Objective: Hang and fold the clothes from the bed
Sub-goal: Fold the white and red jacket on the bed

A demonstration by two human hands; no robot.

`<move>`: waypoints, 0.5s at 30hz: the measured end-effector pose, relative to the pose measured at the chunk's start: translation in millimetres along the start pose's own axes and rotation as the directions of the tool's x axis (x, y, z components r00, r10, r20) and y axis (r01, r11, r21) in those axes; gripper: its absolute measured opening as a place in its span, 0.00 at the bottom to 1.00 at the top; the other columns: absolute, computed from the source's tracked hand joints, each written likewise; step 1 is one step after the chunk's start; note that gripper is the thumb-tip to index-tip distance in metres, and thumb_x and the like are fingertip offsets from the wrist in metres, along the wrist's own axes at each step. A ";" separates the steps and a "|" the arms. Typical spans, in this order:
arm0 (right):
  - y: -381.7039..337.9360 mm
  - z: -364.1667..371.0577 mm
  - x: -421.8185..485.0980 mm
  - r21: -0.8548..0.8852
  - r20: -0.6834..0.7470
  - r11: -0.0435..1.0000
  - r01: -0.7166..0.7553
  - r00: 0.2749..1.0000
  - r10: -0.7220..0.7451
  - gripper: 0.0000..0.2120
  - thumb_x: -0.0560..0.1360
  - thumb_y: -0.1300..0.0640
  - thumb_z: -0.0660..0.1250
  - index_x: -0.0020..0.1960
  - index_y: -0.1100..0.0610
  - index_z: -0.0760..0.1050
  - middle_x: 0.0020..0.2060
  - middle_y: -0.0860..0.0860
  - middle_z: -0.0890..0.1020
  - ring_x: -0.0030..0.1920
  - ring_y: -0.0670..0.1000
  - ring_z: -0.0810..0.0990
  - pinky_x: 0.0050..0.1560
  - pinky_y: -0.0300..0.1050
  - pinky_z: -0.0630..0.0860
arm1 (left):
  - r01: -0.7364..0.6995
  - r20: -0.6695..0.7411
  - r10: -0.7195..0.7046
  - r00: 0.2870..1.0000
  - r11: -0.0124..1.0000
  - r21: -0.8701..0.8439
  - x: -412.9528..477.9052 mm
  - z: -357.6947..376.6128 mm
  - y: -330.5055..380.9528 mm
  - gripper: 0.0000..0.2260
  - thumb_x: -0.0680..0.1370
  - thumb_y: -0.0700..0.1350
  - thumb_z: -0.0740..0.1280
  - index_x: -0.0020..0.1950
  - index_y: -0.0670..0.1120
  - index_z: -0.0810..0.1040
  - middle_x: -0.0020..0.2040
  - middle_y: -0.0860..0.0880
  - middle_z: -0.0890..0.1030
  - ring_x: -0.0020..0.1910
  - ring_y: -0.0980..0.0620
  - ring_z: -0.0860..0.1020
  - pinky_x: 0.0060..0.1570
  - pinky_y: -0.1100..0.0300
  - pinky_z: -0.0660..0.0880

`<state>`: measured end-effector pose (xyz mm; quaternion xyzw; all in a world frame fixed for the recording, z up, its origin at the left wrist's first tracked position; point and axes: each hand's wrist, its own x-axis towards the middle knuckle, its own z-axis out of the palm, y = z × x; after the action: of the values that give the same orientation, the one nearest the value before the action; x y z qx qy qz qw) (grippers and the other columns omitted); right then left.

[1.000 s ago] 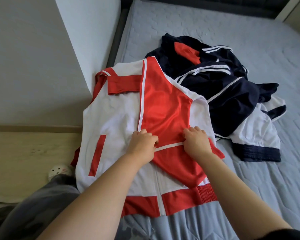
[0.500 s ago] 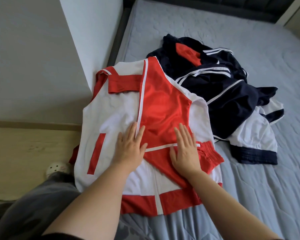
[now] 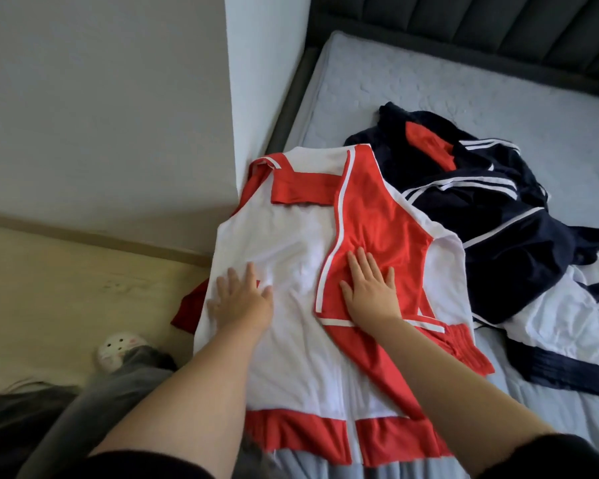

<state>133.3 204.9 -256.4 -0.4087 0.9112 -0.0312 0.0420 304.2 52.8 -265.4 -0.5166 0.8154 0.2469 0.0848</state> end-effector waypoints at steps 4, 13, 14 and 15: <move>15.8 11.1 -3.0 -0.003 0.005 0.996 -0.090 0.996 0.090 0.29 0.81 0.45 0.47 0.78 0.53 0.45 0.78 0.48 0.47 0.77 0.48 0.44 0.74 0.58 0.44 | 0.020 0.036 -0.018 0.999 0.998 -0.058 3.0 2.9 -10.0 0.31 0.78 0.66 0.47 0.77 0.58 0.39 0.79 0.48 0.46 0.77 0.45 0.47 0.71 0.42 0.53; -13.5 -9.8 0.9 0.159 -0.202 0.983 -0.089 0.972 0.121 0.28 0.79 0.51 0.56 0.76 0.59 0.56 0.77 0.53 0.55 0.77 0.52 0.49 0.74 0.60 0.43 | -0.023 -0.032 0.015 0.999 0.972 -0.236 9.1 -2.3 -6.2 0.26 0.82 0.58 0.48 0.78 0.53 0.47 0.77 0.46 0.55 0.75 0.45 0.54 0.72 0.45 0.54; -27.3 -17.1 5.5 0.190 -0.270 0.981 -0.024 0.960 0.076 0.28 0.78 0.51 0.55 0.75 0.59 0.58 0.77 0.55 0.56 0.77 0.53 0.50 0.74 0.59 0.42 | -0.018 -0.037 0.008 0.999 0.963 -0.268 12.0 -3.4 -5.7 0.26 0.82 0.57 0.49 0.78 0.53 0.48 0.78 0.46 0.56 0.76 0.45 0.54 0.72 0.46 0.54; -43.1 -23.7 11.7 0.191 -0.313 0.980 0.049 0.950 0.014 0.29 0.76 0.50 0.53 0.75 0.60 0.59 0.76 0.55 0.57 0.77 0.54 0.51 0.74 0.58 0.42 | -0.009 -0.035 -0.001 0.999 0.957 -0.291 15.0 -4.1 -6.1 0.25 0.82 0.56 0.49 0.78 0.52 0.48 0.78 0.46 0.55 0.76 0.46 0.53 0.73 0.47 0.53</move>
<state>155.1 168.1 -229.5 -0.4004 0.8951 -0.1857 -0.0631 303.4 36.7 -269.7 -0.5261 0.7726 0.3554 -0.0068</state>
